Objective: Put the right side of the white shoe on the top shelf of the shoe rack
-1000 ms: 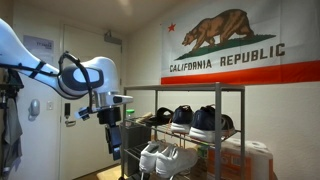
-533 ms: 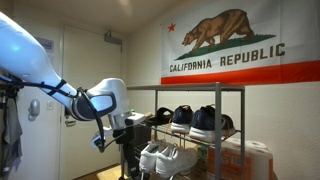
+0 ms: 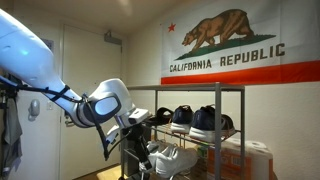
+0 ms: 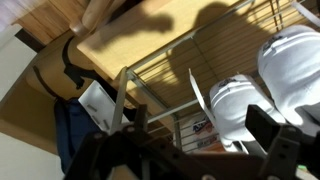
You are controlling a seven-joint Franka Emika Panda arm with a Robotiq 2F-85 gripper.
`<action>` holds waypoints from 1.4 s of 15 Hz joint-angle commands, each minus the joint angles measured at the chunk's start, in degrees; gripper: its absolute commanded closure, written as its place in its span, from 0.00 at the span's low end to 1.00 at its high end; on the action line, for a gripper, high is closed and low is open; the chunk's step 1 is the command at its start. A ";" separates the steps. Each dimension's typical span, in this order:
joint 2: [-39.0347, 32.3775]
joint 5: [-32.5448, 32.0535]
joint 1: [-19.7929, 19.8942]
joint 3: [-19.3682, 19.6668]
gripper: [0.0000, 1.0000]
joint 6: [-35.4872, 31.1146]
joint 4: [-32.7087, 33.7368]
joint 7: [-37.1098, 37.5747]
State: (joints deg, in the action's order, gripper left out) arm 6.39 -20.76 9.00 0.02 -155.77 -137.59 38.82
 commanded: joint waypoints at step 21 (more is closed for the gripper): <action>-19.41 -32.84 -1.84 -0.13 0.00 -4.70 19.41 36.29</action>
State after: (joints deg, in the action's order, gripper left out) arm -10.76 -51.64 8.05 -0.55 -161.31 -121.15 72.54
